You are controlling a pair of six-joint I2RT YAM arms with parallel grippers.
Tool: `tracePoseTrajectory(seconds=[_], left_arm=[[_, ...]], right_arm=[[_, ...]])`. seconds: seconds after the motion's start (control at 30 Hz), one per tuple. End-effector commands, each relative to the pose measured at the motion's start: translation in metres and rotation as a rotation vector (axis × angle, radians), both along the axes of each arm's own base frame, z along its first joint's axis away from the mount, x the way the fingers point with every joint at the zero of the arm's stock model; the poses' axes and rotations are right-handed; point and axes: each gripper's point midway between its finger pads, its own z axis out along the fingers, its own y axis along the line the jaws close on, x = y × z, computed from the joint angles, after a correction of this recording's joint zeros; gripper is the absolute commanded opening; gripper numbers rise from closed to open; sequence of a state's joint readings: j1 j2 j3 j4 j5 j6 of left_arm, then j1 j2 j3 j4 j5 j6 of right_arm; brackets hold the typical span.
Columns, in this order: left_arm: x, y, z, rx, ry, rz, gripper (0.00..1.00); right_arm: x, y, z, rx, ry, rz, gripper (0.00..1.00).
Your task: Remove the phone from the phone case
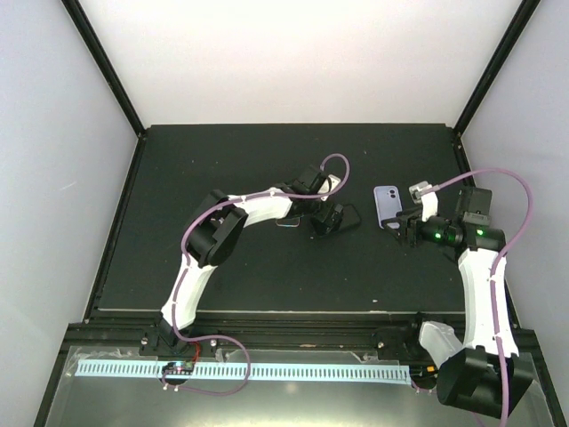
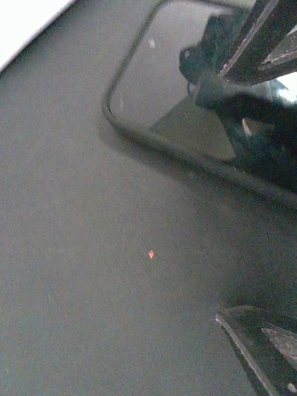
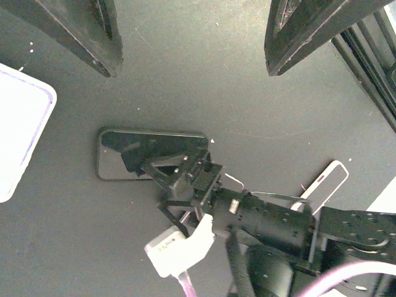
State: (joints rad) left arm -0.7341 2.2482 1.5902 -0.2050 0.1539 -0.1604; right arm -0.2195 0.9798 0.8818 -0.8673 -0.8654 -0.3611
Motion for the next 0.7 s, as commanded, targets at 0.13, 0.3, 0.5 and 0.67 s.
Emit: tracePoseTrajectory(seconds=[0.13,0.3,0.5,0.67], left_arm=[[-0.057,-0.013,-0.018,-0.088,0.162,-0.094,0.99],[-0.092,-0.014,-0.03,0.038,0.148,-0.08,0.99],[-0.106,-0.001,-0.035,0.249,0.087,0.085,0.99],[-0.097,-0.005,-0.033,0.304,0.074,0.11,0.99]], right_arm=[[-0.001,0.006,0.019,0.012,-0.112,0.035,0.64],[-0.002,0.001,0.023,-0.029,-0.129,0.01,0.65],[-0.004,0.0,0.031,-0.033,-0.183,-0.023,0.69],[-0.002,-0.004,0.028,-0.056,-0.169,-0.041,0.69]])
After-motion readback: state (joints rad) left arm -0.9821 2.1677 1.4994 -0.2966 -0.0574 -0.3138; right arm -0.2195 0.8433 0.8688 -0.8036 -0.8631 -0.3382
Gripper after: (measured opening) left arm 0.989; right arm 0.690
